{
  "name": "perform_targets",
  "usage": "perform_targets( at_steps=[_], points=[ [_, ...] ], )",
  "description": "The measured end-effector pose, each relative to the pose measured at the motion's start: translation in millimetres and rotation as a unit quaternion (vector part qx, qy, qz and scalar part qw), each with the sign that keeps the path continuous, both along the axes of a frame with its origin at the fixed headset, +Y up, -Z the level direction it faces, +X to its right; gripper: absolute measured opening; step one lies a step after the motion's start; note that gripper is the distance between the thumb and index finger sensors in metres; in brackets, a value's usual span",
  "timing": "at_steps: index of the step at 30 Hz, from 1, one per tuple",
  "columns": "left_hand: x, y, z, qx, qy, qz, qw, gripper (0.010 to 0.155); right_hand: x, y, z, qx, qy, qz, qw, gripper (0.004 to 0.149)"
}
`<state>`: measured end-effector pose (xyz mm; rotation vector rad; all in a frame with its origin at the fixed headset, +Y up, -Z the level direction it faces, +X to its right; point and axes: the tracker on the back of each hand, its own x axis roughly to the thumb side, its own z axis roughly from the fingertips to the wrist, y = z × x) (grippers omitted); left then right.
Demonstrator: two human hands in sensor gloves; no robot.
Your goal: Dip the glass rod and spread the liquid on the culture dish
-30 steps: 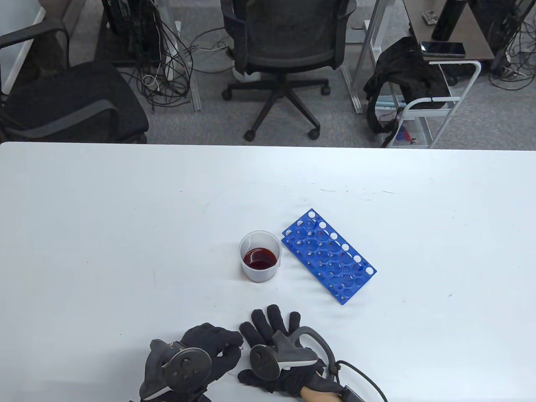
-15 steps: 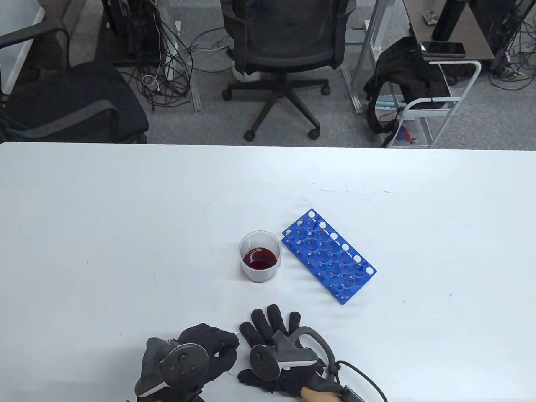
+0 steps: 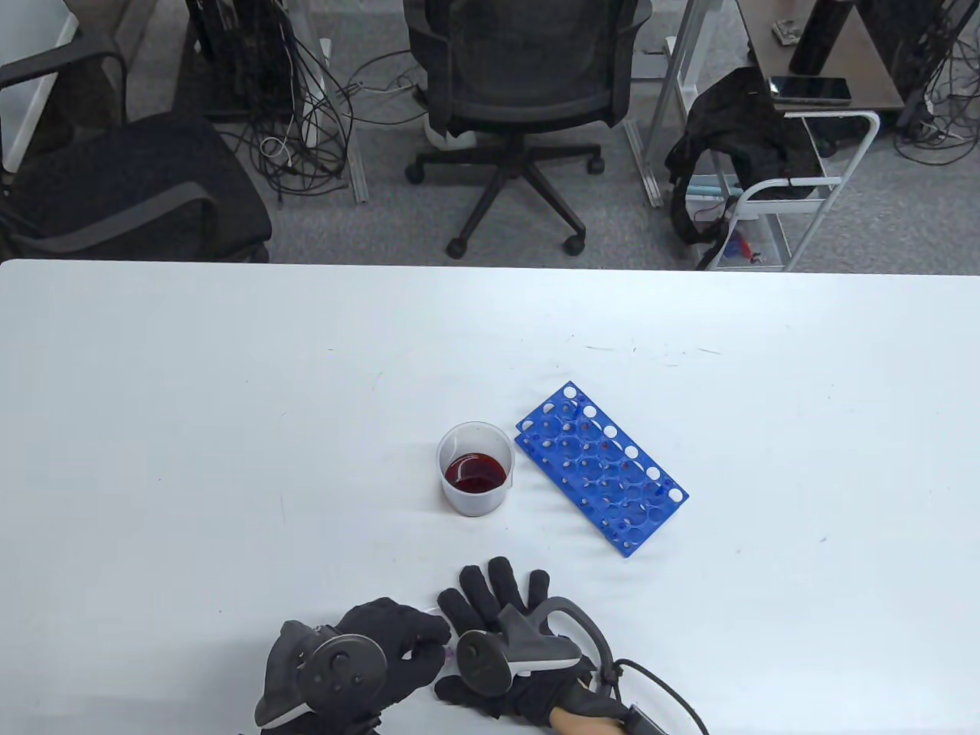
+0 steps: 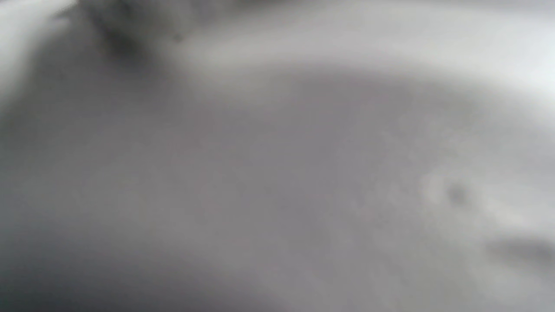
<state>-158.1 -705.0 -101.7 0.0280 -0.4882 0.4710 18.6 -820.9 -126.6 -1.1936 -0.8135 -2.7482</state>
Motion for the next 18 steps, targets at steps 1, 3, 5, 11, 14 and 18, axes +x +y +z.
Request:
perform_targets(
  at_steps=[1, 3, 5, 11, 14, 18],
  points=[
    [0.5, 0.0, 0.3, 0.004, 0.000, -0.002, 1.000, 0.037, 0.0, 0.0, 0.0, 0.000, 0.000, 0.000, 1.000, 0.100],
    [1.4, 0.3, 1.2, 0.012, 0.005, -0.007, 1.000, 0.037, 0.0, 0.0, 0.0, 0.000, 0.000, 0.000, 1.000, 0.100],
    [1.8, 0.5, 1.9, 0.021, 0.012, -0.012, 1.000, 0.037, 0.0, 0.0, 0.0, 0.000, 0.000, 0.000, 1.000, 0.100],
    [-1.0, 3.2, 0.6, 0.032, 0.027, -0.030, 0.999, 0.036, 0.0, 0.0, 0.0, 0.000, 0.000, 0.000, 1.000, 0.100],
    [-2.8, 4.4, -0.5, 0.026, 0.029, -0.034, 0.999, 0.036, 0.0, 0.0, 0.0, 0.000, 0.000, 0.000, 1.000, 0.100],
    [-4.8, 5.9, -1.9, 0.012, 0.026, -0.037, 0.999, 0.036, 0.0, 0.0, 0.0, 0.000, 0.000, 0.000, 1.000, 0.100]
  ],
)
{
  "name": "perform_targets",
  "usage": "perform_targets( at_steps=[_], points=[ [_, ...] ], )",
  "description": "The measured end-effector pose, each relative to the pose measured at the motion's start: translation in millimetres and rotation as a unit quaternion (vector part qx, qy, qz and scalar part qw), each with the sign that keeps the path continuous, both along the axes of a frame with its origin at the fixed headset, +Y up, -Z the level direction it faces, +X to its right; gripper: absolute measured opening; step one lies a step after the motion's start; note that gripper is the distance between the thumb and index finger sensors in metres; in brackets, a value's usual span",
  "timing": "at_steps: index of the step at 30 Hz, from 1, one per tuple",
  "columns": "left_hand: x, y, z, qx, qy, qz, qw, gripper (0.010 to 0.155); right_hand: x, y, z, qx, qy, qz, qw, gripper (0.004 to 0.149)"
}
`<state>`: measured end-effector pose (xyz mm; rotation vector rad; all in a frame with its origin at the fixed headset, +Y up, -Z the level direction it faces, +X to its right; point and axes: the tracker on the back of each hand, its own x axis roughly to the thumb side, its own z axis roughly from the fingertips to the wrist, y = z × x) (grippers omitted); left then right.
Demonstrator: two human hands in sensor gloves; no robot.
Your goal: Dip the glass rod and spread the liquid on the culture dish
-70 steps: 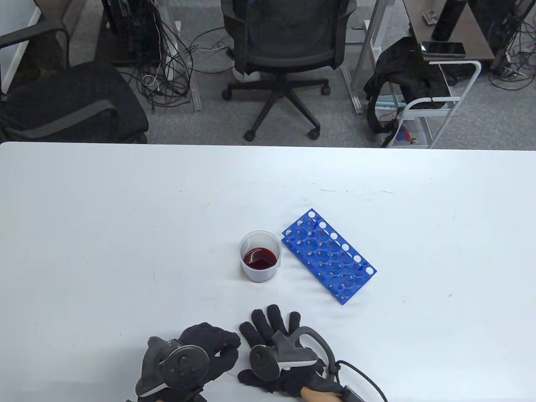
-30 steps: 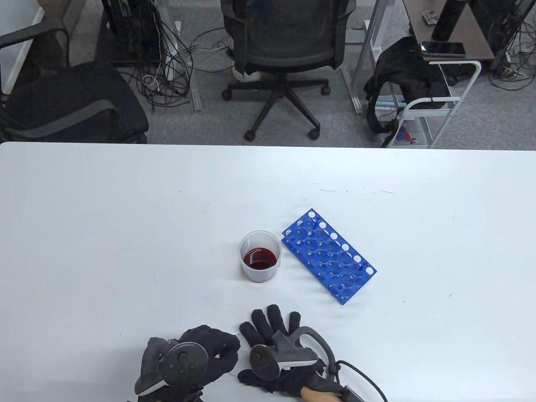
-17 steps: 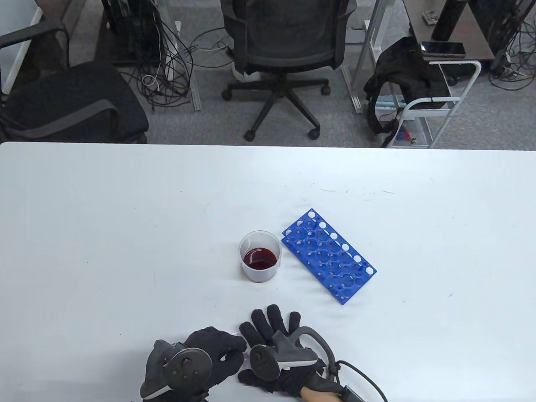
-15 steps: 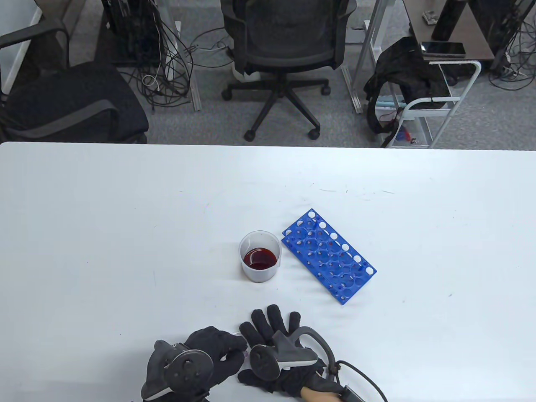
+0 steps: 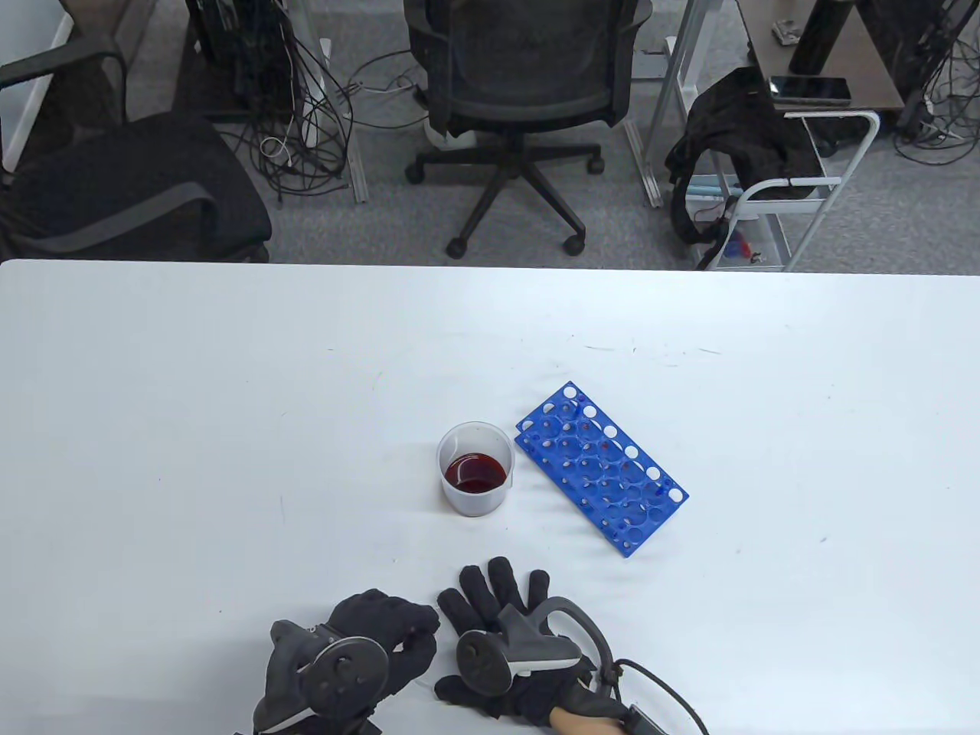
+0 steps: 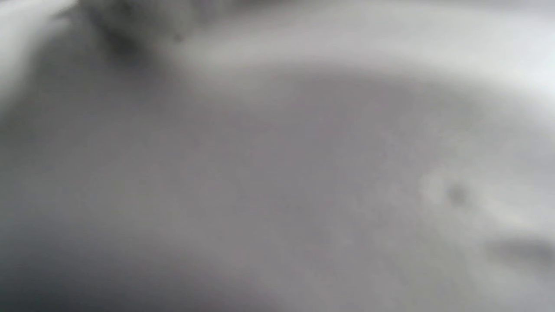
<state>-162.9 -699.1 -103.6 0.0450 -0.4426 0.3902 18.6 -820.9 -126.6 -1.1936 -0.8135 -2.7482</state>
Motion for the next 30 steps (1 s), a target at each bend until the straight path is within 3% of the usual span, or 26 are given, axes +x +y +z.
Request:
perform_targets(
  at_steps=[15, 30],
  points=[
    [0.1, -3.2, -1.6, -0.048, -0.030, 0.031, 0.998, 0.036, 0.0, 0.0, 0.0, 0.000, 0.000, 0.000, 1.000, 0.100],
    [14.4, -6.2, 7.6, 0.009, -0.016, 0.025, 1.000, 0.037, 0.0, 0.0, 0.0, 0.000, 0.000, 0.000, 1.000, 0.100]
  ],
)
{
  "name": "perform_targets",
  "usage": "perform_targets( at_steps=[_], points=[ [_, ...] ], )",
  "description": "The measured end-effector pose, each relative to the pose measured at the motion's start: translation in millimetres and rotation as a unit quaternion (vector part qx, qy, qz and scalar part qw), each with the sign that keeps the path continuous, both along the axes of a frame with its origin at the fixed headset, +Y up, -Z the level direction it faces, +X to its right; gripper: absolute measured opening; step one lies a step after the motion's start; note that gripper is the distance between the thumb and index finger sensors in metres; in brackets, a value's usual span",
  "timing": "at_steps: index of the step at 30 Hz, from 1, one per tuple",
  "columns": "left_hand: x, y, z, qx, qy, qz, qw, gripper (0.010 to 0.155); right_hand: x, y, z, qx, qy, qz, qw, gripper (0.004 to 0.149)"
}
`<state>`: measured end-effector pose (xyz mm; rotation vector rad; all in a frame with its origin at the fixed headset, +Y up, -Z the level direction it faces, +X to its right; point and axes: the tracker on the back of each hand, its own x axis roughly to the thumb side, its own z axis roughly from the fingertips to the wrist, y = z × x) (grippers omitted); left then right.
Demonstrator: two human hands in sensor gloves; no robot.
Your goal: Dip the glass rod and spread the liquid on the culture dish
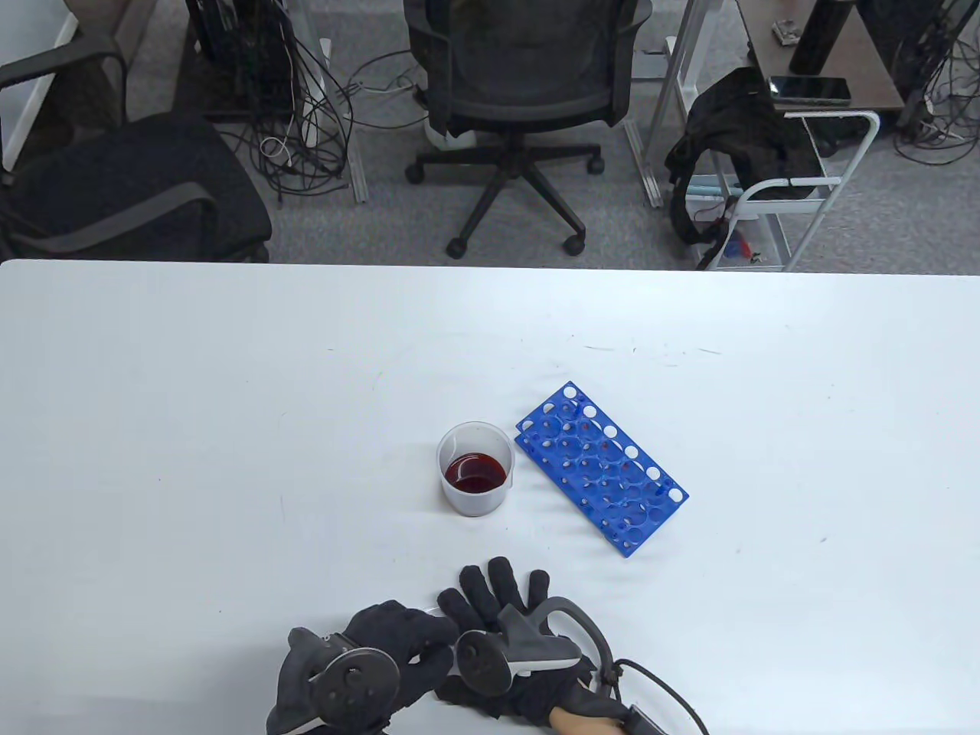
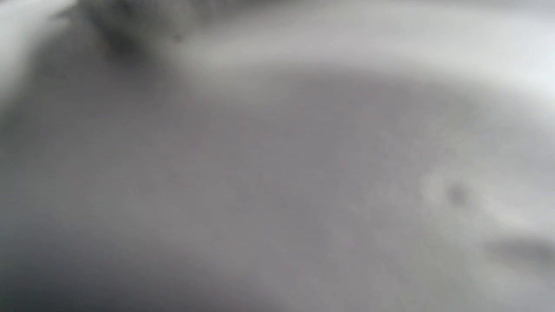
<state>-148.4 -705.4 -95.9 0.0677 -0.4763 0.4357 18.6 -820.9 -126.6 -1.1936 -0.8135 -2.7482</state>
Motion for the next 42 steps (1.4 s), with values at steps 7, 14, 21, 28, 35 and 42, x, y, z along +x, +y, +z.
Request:
perform_targets(
  at_steps=[7, 14, 21, 28, 35, 42],
  points=[
    [2.8, 6.5, -3.5, 0.017, 0.017, -0.036, 0.999, 0.037, 0.0, 0.0, 0.0, 0.000, 0.000, 0.000, 1.000, 0.100],
    [-10.6, 42.6, -8.6, 0.046, 0.028, -0.010, 0.998, 0.037, 0.1, -0.3, -0.1, -0.001, 0.000, 0.000, 1.000, 0.100],
    [-2.0, 100.3, -50.0, 0.111, 0.055, 0.007, 0.992, 0.036, 0.2, -0.5, -0.2, -0.001, -0.001, -0.001, 1.000, 0.100],
    [30.0, 112.0, -105.6, 0.138, 0.089, 0.001, 0.986, 0.035, 0.4, -0.6, -0.4, -0.001, -0.002, -0.002, 1.000, 0.100],
    [65.2, 78.0, -154.3, 0.066, 0.094, -0.081, 0.990, 0.035, 0.4, -0.6, -0.4, -0.001, -0.002, -0.002, 1.000, 0.100],
    [80.4, 45.6, -178.9, 0.006, 0.091, -0.119, 0.989, 0.035, 0.4, -0.6, -0.4, -0.001, -0.002, -0.002, 1.000, 0.100]
  ],
)
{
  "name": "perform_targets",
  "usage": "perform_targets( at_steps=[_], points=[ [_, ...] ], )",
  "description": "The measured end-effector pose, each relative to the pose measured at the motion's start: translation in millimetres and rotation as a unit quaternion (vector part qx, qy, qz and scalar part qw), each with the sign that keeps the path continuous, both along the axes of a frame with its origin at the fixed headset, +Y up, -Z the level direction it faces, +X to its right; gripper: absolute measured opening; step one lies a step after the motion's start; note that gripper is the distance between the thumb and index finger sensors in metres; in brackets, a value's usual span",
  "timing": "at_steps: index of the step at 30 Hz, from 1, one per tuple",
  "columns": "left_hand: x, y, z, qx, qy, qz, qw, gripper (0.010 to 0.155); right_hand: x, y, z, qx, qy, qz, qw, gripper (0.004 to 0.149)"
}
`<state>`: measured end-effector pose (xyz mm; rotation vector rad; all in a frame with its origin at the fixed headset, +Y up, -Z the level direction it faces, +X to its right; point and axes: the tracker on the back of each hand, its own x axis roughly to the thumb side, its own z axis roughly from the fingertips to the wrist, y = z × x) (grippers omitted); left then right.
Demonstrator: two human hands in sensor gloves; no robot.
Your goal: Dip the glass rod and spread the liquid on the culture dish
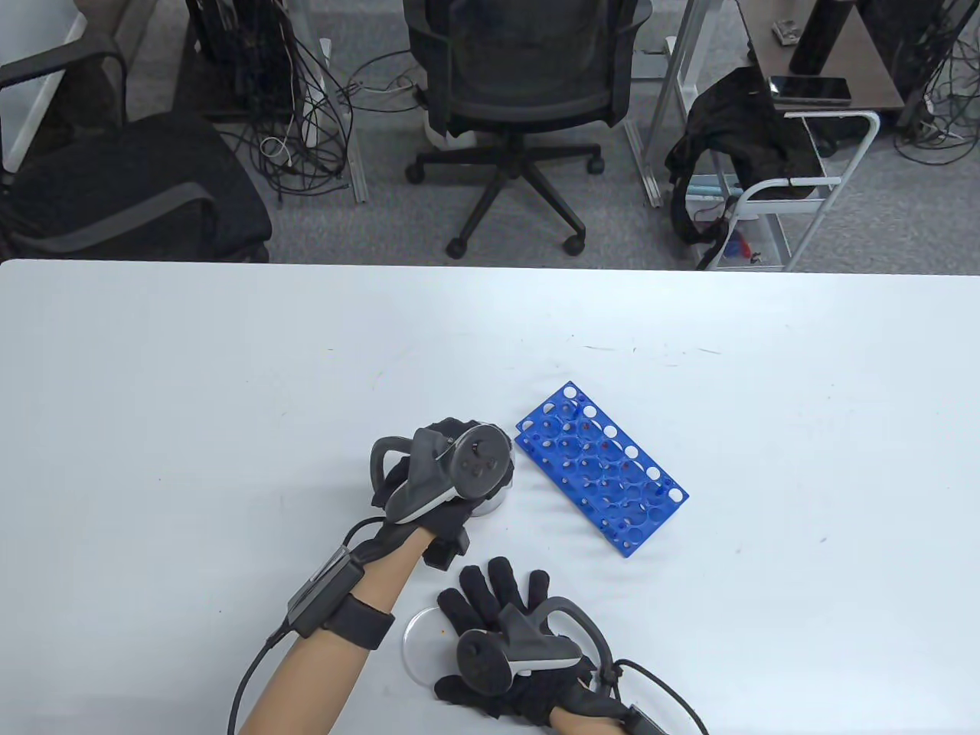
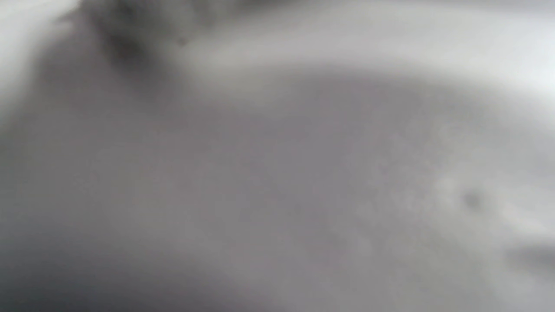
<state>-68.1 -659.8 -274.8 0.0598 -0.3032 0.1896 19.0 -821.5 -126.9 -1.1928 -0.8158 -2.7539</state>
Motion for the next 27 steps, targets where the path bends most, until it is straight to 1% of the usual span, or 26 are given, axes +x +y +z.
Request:
perform_targets(
  at_steps=[4, 8, 12, 15, 17, 19, 23, 27],
  points=[
    [4.7, -10.4, -2.6, -0.002, -0.001, -0.023, 1.000, 0.035, 0.0, -0.1, 0.0, -0.002, 0.000, -0.002, 1.000, 0.100],
    [6.1, -14.8, -3.7, -0.006, -0.002, -0.028, 1.000, 0.035, 0.0, 0.0, 0.0, -0.002, 0.000, -0.002, 1.000, 0.100],
    [3.7, -11.0, -3.2, 0.011, 0.007, -0.017, 1.000, 0.035, 0.0, 0.0, 0.0, -0.002, 0.000, -0.002, 1.000, 0.100],
    [0.6, -8.2, -4.2, 0.014, 0.016, 0.001, 1.000, 0.036, 0.0, 0.0, 0.0, -0.002, 0.000, -0.002, 1.000, 0.100],
    [0.9, -10.2, -5.0, 0.003, 0.014, -0.014, 1.000, 0.036, 0.0, 0.0, 0.0, -0.002, 0.000, -0.002, 1.000, 0.100],
    [2.3, -13.9, -5.2, 0.006, 0.011, -0.031, 0.999, 0.036, 0.0, 0.0, 0.0, -0.002, 0.000, -0.002, 1.000, 0.100],
    [3.5, -16.6, -4.9, 0.002, 0.007, -0.034, 0.999, 0.036, 0.0, 0.0, 0.0, -0.002, 0.000, -0.002, 1.000, 0.100],
    [-1.4, -5.7, -0.9, 0.014, 0.009, -0.013, 1.000, 0.036, 0.0, 0.0, 0.0, -0.002, 0.000, -0.002, 1.000, 0.100]
  ],
)
